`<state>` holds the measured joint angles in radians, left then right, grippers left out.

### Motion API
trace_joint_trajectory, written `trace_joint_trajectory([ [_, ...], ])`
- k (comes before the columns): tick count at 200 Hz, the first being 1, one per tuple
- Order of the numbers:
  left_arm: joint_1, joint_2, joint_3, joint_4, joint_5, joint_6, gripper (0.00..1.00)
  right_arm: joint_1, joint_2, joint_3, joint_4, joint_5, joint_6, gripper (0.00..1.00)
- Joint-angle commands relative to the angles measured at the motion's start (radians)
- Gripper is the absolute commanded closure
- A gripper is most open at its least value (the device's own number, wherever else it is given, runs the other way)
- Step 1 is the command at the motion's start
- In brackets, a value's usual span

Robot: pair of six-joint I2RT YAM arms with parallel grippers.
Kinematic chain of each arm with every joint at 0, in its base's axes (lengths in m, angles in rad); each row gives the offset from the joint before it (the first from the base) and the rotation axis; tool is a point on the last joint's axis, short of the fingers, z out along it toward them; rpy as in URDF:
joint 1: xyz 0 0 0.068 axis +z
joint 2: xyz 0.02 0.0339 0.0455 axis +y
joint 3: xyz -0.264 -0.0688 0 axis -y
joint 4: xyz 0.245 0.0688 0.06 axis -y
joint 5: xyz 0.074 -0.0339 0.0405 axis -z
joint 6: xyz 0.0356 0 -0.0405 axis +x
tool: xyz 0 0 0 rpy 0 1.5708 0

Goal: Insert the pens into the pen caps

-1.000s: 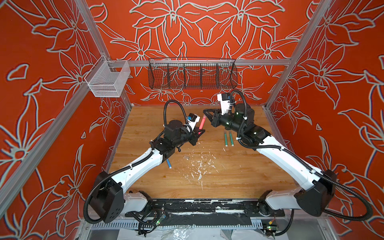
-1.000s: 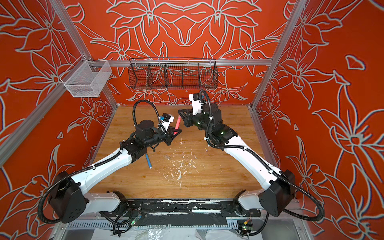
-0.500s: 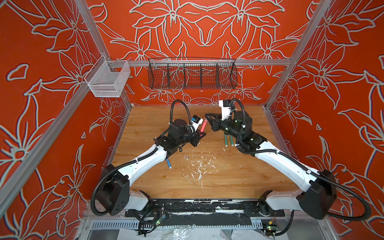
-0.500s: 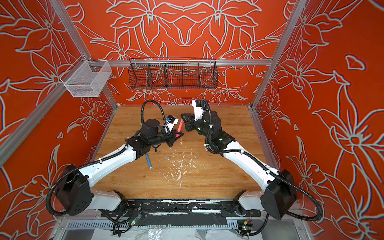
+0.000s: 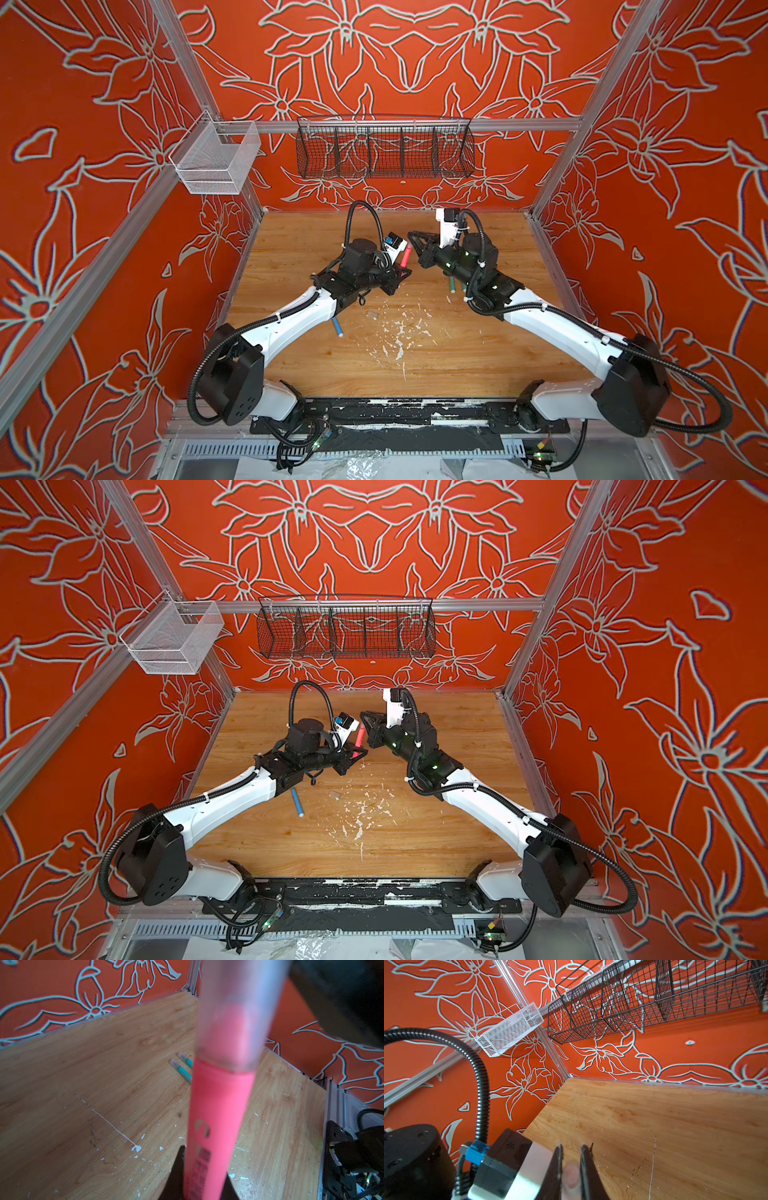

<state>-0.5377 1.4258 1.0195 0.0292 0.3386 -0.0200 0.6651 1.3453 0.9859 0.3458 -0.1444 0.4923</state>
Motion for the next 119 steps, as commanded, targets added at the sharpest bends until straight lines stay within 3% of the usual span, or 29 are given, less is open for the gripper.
trace_joint_trajectory([
  [1, 0.124, -0.040, 0.197, 0.497, -0.244, -0.188, 1.00, 0.123, 0.061, -0.148, -0.464, -0.255, 0.023, 1.00],
  [119, 0.172, -0.034, 0.258, 0.516, -0.262, -0.212, 1.00, 0.192, 0.087, -0.225, -0.421, -0.229, 0.043, 1.00],
])
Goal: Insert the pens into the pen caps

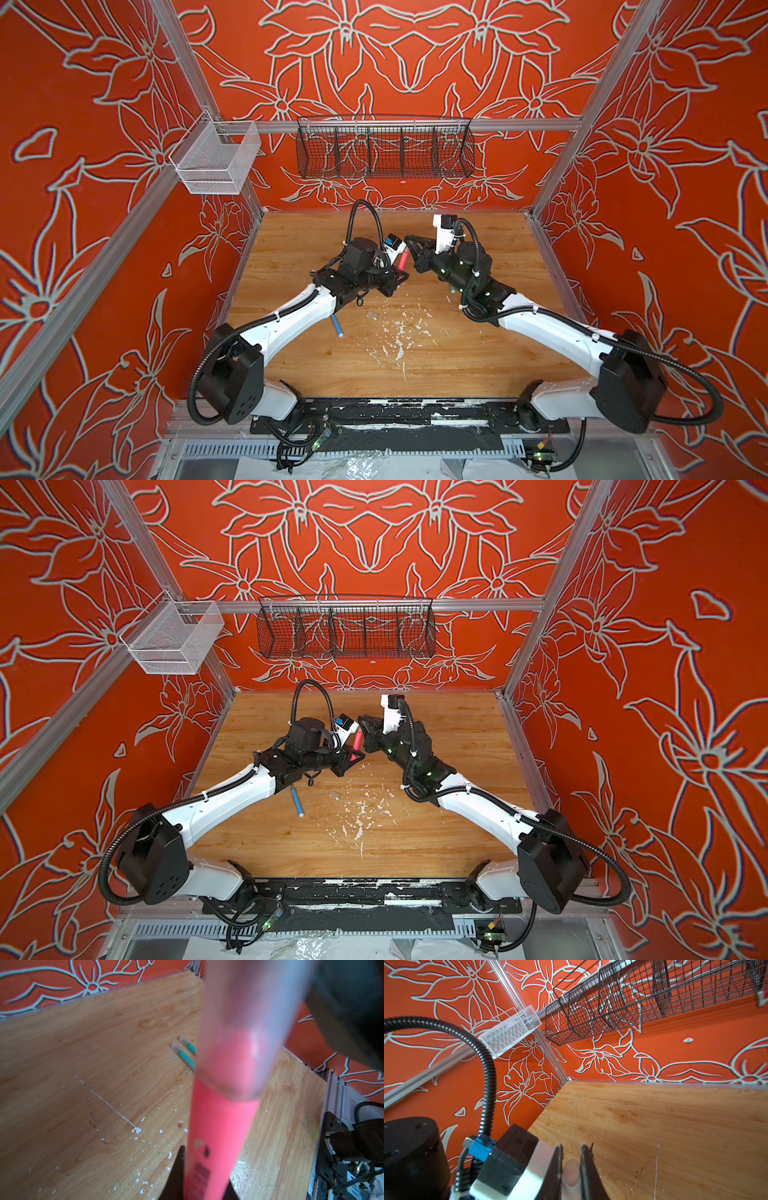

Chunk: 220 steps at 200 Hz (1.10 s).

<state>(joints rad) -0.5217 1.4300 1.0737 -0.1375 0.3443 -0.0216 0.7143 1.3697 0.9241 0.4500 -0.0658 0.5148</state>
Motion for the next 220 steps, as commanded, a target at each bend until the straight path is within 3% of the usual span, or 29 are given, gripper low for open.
trace_joint_trajectory([
  [1, 0.156, -0.038, 0.204, 0.683, -0.268, -0.211, 1.00, 0.143, 0.063, -0.163, -0.525, -0.308, 0.020, 1.00],
  [68, 0.167, -0.044, 0.164, 0.704, -0.229, -0.234, 1.00, 0.141, 0.032, -0.132, -0.520, -0.249, 0.019, 1.00],
  [134, 0.166, -0.074, 0.035, 0.703, -0.121, -0.270, 1.00, 0.087, 0.005, 0.152, -0.554, -0.210, -0.018, 1.00],
  [148, 0.164, -0.086, 0.015, 0.686, -0.077, -0.276, 1.00, 0.065, -0.004, 0.242, -0.569, -0.209, -0.025, 0.92],
  [164, 0.160, -0.100, -0.015, 0.671, -0.015, -0.292, 1.00, 0.042, -0.014, 0.327, -0.559, -0.213, -0.029, 0.73],
  [186, 0.139, -0.125, -0.068, 0.645, 0.036, -0.294, 1.00, 0.021, -0.012, 0.437, -0.565, -0.198, -0.064, 0.64],
  [220, 0.118, -0.169, -0.145, 0.633, 0.070, -0.298, 1.00, 0.005, 0.000, 0.541, -0.573, -0.198, -0.107, 0.60],
])
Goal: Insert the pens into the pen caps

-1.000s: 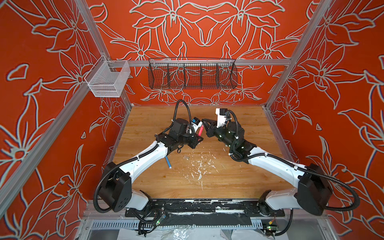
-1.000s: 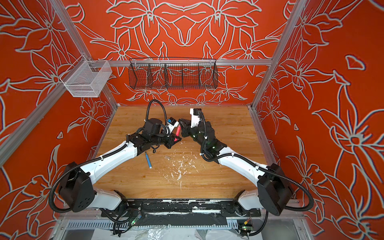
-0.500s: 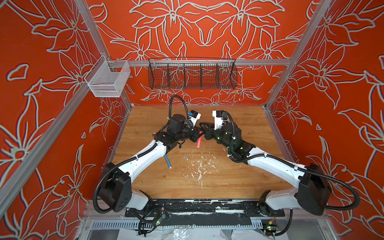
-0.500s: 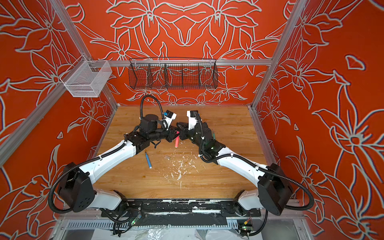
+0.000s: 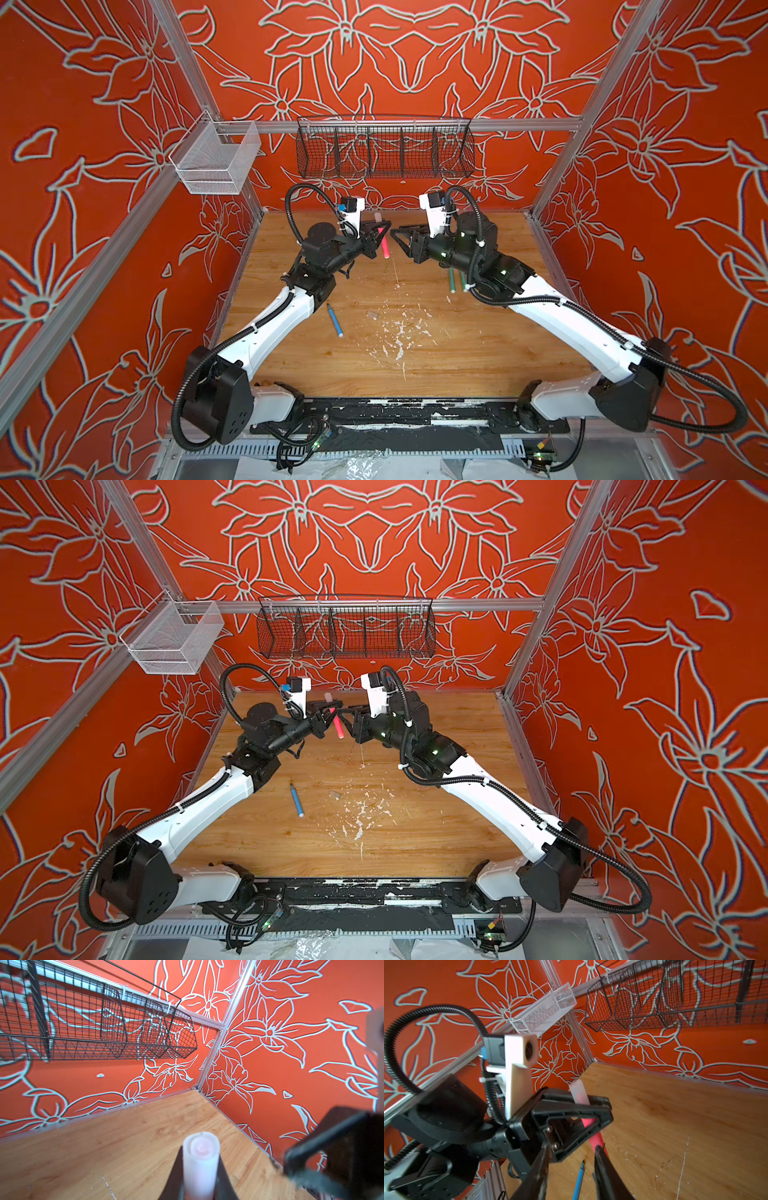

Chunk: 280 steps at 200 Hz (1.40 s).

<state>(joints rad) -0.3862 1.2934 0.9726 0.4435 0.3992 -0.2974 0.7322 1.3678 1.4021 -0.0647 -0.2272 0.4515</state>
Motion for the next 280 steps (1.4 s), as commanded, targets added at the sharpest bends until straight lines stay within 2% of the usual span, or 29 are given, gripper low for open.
trace_joint_trajectory([
  [1, -0.017, -0.034, -0.047, 0.052, 0.016, -0.022, 1.00, -0.013, 0.002, 0.064, -0.060, -0.037, -0.045, 0.60],
  [45, -0.017, -0.088, -0.069, 0.042, -0.011, -0.040, 1.00, -0.010, -0.022, -0.049, -0.141, -0.079, -0.178, 0.59],
  [74, -0.010, -0.106, -0.072, 0.041, 0.018, -0.071, 1.00, 0.005, -0.043, -0.152, -0.115, -0.108, -0.189, 0.55],
  [124, 0.003, -0.127, -0.091, 0.060, 0.031, -0.119, 1.00, 0.044, 0.013, -0.186, -0.064, -0.142, -0.194, 0.53],
  [189, 0.007, -0.120, -0.113, 0.131, 0.070, -0.202, 1.00, 0.053, 0.087, -0.139, -0.032, -0.080, -0.229, 0.67],
  [205, 0.010, -0.118, -0.111, 0.139, 0.088, -0.210, 1.00, 0.052, 0.102, -0.126, -0.037, -0.080, -0.240, 0.74],
  [232, 0.014, -0.118, -0.116, 0.140, 0.099, -0.207, 1.00, 0.054, 0.083, -0.143, 0.000, -0.071, -0.234, 0.99],
  [252, 0.013, -0.114, -0.115, 0.139, 0.110, -0.206, 1.00, 0.055, 0.053, -0.168, 0.023, -0.063, -0.234, 1.00],
  [268, 0.015, -0.112, -0.116, 0.140, 0.128, -0.205, 0.87, 0.055, 0.038, -0.180, 0.025, -0.059, -0.237, 1.00],
  [280, 0.016, -0.114, -0.111, 0.135, 0.142, -0.205, 0.68, 0.056, 0.030, -0.191, 0.029, -0.049, -0.233, 1.00],
])
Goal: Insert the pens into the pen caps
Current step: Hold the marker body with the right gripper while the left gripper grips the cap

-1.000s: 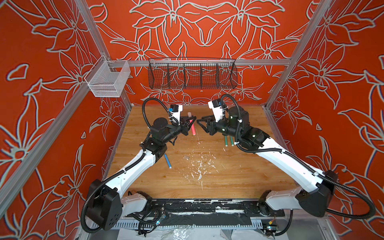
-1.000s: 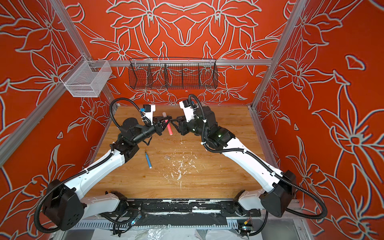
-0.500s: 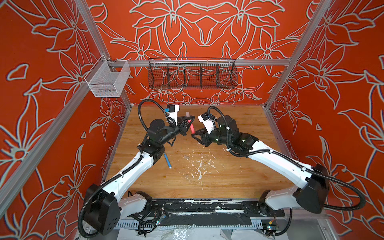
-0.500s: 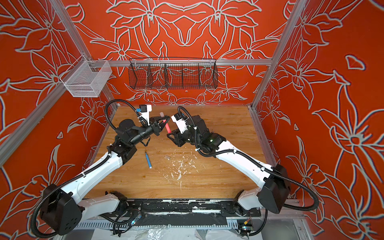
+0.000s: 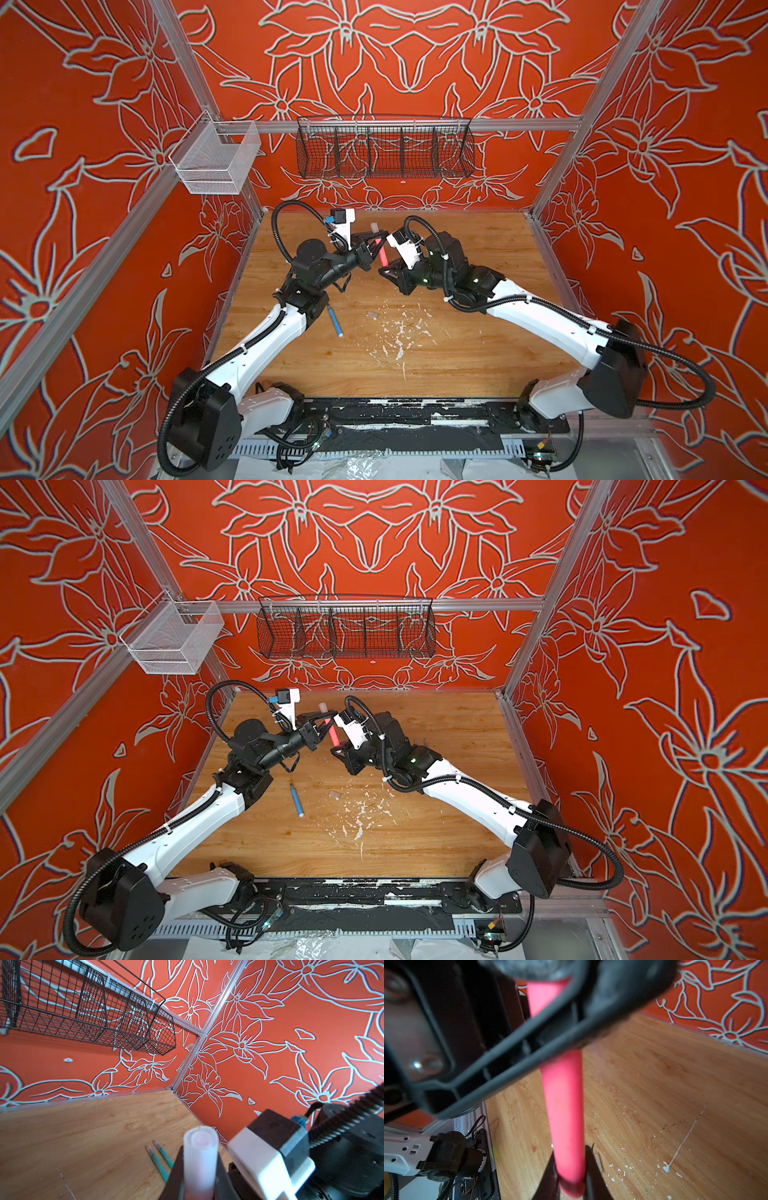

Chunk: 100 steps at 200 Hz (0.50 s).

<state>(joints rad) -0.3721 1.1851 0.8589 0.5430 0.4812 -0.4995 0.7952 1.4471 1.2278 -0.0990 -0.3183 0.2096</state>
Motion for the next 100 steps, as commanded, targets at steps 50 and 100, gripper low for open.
trace_joint_trajectory([
  [50, 0.005, -0.042, 0.031, -0.070, 0.106, 0.099, 0.45, -0.007, -0.096, -0.089, 0.096, 0.119, 0.006, 1.00],
  [100, 0.006, -0.070, 0.052, -0.154, 0.119, 0.203, 0.68, -0.007, -0.155, -0.149, 0.131, 0.157, -0.023, 1.00],
])
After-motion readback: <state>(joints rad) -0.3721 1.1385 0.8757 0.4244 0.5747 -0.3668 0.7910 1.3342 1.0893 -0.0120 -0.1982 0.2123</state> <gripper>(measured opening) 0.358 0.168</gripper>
